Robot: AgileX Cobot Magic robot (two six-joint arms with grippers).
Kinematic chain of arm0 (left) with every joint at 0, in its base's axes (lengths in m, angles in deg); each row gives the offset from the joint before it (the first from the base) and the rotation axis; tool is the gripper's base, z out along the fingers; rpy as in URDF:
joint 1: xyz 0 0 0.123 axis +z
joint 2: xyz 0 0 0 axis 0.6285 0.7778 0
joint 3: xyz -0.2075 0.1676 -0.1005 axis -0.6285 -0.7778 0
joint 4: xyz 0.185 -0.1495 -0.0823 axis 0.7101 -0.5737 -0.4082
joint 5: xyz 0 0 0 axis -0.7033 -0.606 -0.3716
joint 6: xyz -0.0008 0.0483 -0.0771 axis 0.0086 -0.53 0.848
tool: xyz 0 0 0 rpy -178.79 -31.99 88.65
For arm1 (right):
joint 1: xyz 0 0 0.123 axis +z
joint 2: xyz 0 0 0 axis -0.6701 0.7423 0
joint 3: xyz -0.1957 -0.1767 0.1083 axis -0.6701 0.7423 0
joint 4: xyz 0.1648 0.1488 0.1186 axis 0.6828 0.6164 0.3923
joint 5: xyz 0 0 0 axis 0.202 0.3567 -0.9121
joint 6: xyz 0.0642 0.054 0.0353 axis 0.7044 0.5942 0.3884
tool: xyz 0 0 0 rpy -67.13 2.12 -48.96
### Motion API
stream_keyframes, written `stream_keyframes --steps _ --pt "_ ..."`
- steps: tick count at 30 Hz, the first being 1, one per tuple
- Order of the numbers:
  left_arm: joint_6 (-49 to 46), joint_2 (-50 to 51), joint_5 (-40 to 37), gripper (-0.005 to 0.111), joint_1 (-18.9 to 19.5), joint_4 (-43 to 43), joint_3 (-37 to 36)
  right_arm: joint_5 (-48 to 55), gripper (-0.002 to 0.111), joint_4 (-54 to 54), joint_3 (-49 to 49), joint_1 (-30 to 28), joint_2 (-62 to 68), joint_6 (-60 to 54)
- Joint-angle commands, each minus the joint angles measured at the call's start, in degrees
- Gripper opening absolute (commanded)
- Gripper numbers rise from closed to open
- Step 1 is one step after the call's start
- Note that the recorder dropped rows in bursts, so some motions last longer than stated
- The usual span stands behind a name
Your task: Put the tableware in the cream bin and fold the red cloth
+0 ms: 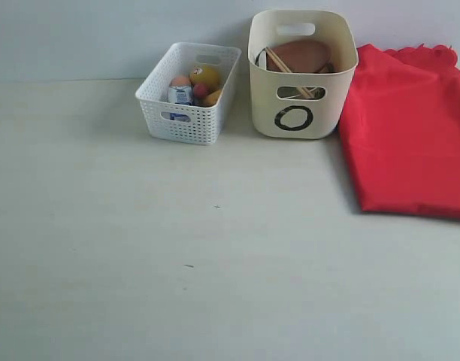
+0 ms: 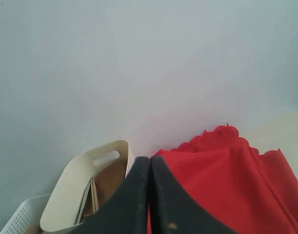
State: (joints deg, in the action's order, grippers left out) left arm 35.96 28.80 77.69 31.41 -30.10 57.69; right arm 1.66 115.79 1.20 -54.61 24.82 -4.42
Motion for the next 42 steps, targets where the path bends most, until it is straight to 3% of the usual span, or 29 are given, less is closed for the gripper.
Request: stream_keyframes --steps 1,18,27,42 --pt "0.4 -0.4 0.1 0.001 0.3 0.2 -0.2 -0.2 0.0 -0.3 0.3 -0.1 -0.3 0.0" --pt "0.3 -0.4 0.1 0.001 0.3 0.2 -0.2 3.3 0.0 -1.2 0.3 -0.1 0.4 -0.5" --pt "0.3 -0.4 0.1 0.001 0.3 0.2 -0.2 -6.6 0.0 -28.3 11.2 -0.1 0.0 24.1" --pt "0.3 -0.4 0.1 0.001 0.3 0.2 -0.2 -0.9 0.0 -29.3 15.1 -0.1 -5.1 22.5"
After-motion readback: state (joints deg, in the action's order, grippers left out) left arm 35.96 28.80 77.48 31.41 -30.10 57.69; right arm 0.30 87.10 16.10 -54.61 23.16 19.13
